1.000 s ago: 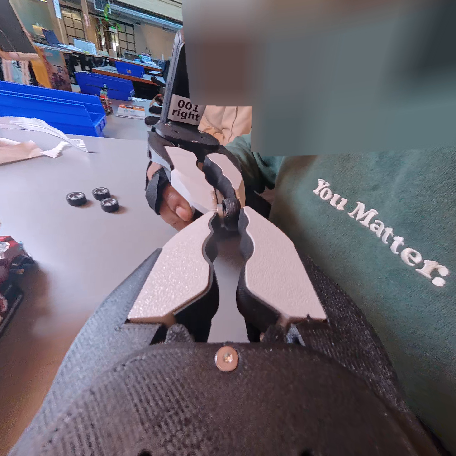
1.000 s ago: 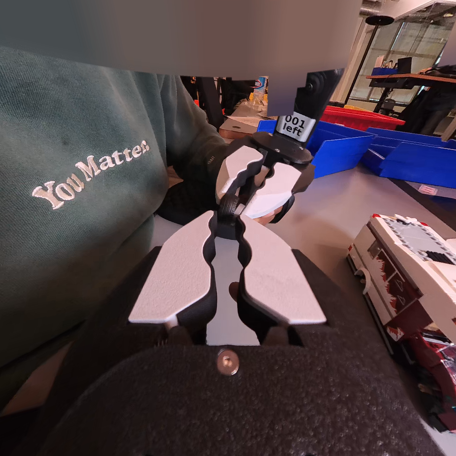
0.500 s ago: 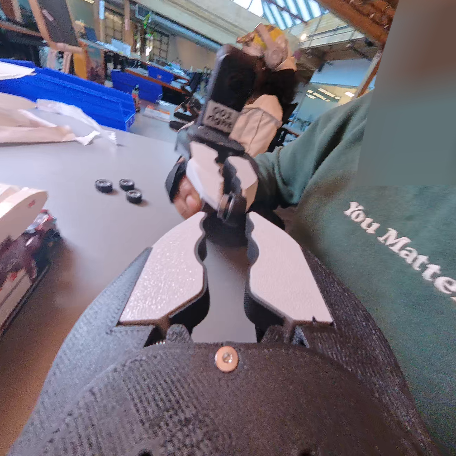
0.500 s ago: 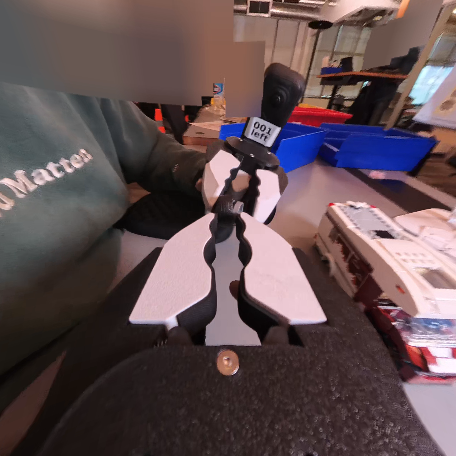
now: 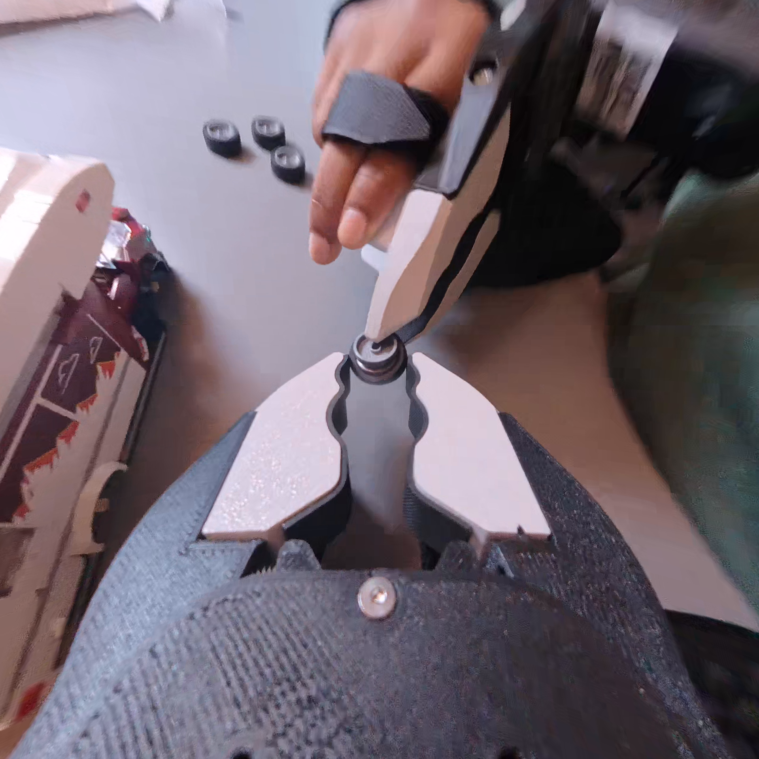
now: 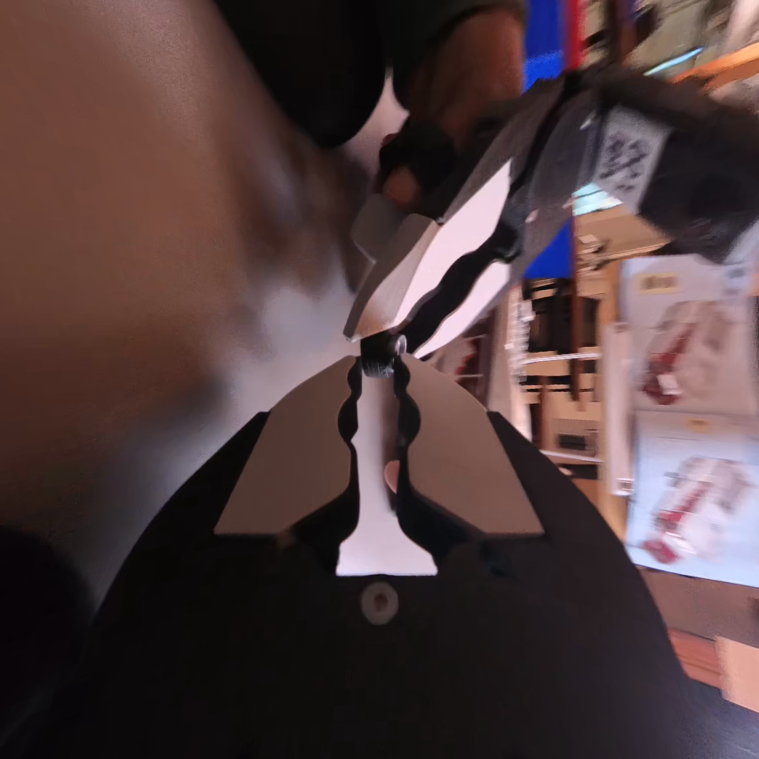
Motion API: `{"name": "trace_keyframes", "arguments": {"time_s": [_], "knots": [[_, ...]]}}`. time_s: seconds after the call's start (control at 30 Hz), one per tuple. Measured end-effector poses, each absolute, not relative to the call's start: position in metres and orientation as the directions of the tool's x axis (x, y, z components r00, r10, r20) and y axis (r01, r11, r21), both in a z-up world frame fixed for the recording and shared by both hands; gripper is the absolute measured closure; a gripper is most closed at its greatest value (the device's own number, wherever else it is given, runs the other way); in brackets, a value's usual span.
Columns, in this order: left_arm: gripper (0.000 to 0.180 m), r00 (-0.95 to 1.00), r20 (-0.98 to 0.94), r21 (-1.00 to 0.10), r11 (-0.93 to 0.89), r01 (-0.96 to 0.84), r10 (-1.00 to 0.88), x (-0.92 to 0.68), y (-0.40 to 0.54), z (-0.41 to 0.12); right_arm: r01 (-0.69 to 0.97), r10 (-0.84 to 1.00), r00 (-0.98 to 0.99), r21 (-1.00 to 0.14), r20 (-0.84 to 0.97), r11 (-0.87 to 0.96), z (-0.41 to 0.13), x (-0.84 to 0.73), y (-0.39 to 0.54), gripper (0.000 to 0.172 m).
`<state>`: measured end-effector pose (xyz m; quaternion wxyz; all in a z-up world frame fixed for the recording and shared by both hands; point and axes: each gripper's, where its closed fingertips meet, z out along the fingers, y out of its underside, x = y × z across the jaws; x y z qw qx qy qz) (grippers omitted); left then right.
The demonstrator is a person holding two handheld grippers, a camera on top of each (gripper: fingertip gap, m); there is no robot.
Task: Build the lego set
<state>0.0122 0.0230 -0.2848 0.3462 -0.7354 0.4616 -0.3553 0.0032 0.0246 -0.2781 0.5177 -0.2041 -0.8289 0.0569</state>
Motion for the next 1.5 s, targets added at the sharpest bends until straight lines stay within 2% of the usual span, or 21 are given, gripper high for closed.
{"name": "trace_keyframes", "arguments": {"time_s": [0.1,0.2,0.33,0.4,0.63,0.9,1.23,1.5], "knots": [[0.154,0.290,0.024,-0.766,-0.204,-0.609,-0.957,0.012,0.025,-0.309,0.379,0.565,-0.512,-0.420,0.648,0.825,-0.298,0.010,0.021,0.158],[0.154,0.266,-0.050,-0.733,-0.145,-0.664,-0.963,0.011,0.026,-0.314,0.455,0.666,-0.579,-0.491,0.470,0.742,-0.302,0.015,0.016,0.157],[0.153,0.242,-0.022,-0.741,-0.147,-0.655,-0.970,0.008,0.023,-0.313,0.580,0.826,-0.518,-0.618,0.223,0.531,-0.292,0.012,0.014,0.156],[0.149,0.225,-0.027,-0.737,-0.133,-0.662,-0.974,0.005,0.021,-0.314,0.636,0.887,-0.446,-0.654,0.121,0.409,-0.287,0.007,0.014,0.164],[0.153,0.193,-0.038,-0.760,-0.097,-0.643,-0.980,0.006,0.021,-0.312,0.796,0.956,-0.293,-0.557,-0.010,0.238,-0.303,0.004,0.022,0.172],[0.155,0.199,-0.048,-0.781,-0.087,-0.619,-0.979,0.006,0.021,-0.310,0.867,0.975,-0.220,-0.458,0.000,0.196,-0.303,0.001,0.022,0.171],[0.147,0.202,-0.031,-0.778,-0.103,-0.619,-0.979,-0.003,0.016,-0.311,0.909,0.973,-0.228,-0.352,0.031,0.224,-0.304,-0.008,0.022,0.171],[0.157,0.193,-0.032,-0.782,-0.095,-0.616,-0.981,-0.008,0.013,-0.311,0.913,0.962,-0.273,-0.310,0.023,0.267,-0.306,-0.006,0.023,0.171]]}}
